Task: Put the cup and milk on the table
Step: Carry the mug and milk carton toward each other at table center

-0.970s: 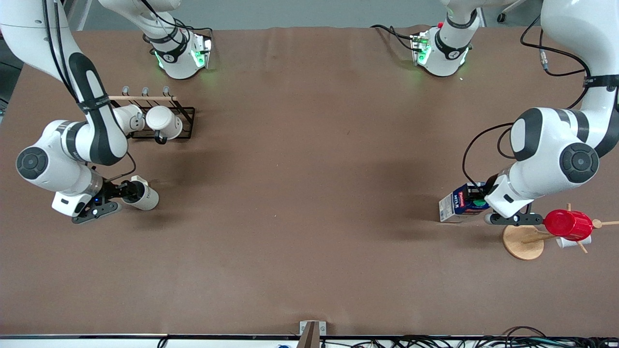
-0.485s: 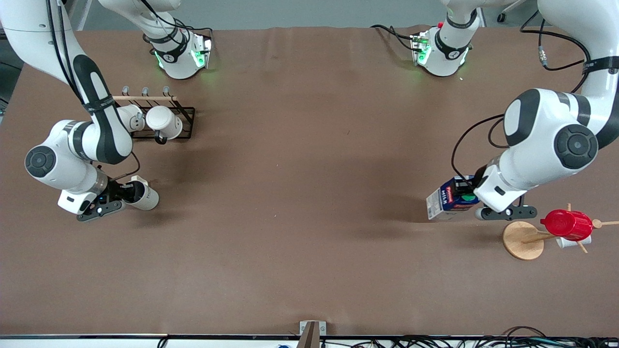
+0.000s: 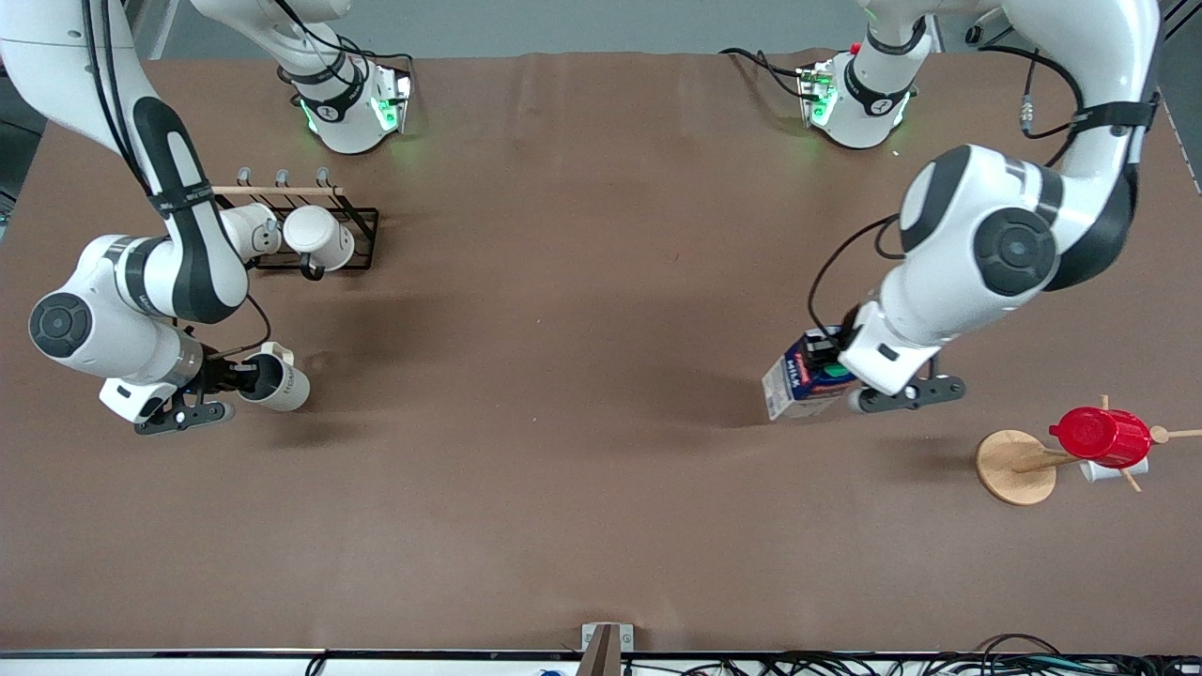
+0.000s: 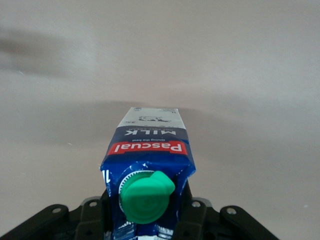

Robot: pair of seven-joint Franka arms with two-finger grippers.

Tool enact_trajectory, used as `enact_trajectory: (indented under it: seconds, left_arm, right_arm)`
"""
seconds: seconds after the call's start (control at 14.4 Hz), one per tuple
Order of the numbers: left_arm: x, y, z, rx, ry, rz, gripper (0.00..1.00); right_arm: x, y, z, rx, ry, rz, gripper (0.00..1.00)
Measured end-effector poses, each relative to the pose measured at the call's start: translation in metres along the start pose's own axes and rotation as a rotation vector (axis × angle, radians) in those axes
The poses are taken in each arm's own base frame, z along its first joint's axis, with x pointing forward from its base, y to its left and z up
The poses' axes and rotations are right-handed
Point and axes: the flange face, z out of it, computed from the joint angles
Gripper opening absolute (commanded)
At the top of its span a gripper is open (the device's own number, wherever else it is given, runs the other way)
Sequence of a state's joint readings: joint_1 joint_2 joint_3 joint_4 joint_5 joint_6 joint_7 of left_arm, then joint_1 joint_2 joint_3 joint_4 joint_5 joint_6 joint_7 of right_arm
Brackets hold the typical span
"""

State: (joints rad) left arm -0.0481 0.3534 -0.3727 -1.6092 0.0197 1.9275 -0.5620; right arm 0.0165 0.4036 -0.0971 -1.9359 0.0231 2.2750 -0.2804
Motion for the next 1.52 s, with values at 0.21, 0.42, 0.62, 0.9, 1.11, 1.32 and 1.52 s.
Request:
enact_trajectory:
  seconds: [0.21, 0.42, 0.62, 0.9, 1.11, 1.32, 1.52]
  left_arm:
    - [-0.017, 0.039, 0.005, -0.005, -0.003, -0.036, 0.5]
    - [-0.025, 0.07, 0.004, -0.025, 0.002, -0.09, 0.5]
    - [-0.034, 0.106, 0.012, -0.043, -0.008, -0.141, 0.5]
    - [-0.05, 0.156, 0.038, -0.058, -0.037, -0.202, 0.5]
    - [-0.058, 0.18, 0.055, -0.082, -0.037, -0.226, 0.49]
    - [-0.064, 0.191, 0.069, -0.079, -0.043, -0.221, 0.49]
    - [-0.073, 0.2, 0.08, -0.069, -0.056, -0.225, 0.49]
  right_arm:
    - [0.018, -0.087, -0.022, 0.031, 0.023, 0.025, 0.0]
    - [0.024, -0.184, -0.029, 0.073, 0.039, 0.03, 0.0]
    - [0.026, -0.253, -0.042, 0.094, 0.069, 0.038, 0.0]
    - [0.021, -0.339, -0.029, 0.116, 0.095, 0.049, 0.0]
    - [0.014, -0.391, -0.008, 0.112, 0.081, 0.04, 0.0]
    - [0.013, -0.41, 0.009, 0.078, 0.087, 0.04, 0.0]
    - [0.009, -0.432, 0.019, 0.074, 0.079, 0.033, 0.01]
